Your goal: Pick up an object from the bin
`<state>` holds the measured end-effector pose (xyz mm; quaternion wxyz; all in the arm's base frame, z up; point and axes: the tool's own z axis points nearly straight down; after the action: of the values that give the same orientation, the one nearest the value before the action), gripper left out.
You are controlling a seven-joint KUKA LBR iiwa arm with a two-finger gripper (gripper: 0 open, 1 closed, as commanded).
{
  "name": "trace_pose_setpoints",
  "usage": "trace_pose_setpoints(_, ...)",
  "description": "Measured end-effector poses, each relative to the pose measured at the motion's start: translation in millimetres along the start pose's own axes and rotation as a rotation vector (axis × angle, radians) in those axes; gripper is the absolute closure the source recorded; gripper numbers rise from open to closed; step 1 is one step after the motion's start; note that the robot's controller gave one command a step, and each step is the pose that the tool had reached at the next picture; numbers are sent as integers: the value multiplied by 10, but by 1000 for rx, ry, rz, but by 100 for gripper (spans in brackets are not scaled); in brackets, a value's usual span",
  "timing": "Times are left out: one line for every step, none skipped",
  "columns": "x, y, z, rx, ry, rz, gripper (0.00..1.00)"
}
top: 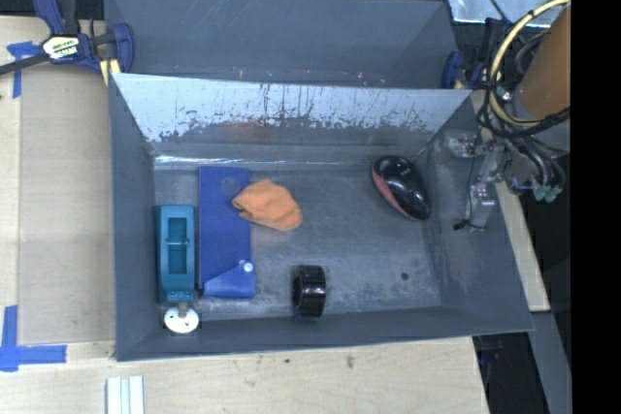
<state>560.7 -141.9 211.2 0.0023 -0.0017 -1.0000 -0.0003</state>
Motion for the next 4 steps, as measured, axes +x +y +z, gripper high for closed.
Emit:
trace_pose_setpoints(-16, 6, -50, 2, -8, -3, 0)
trace_pose_setpoints(169, 163, 422, 3, -13, -35, 0)
trace_pose_setpoints(83, 312, 706, 1, -7, 41, 0)
trace_pose_setpoints(42, 312, 936, 1, -8, 38, 0)
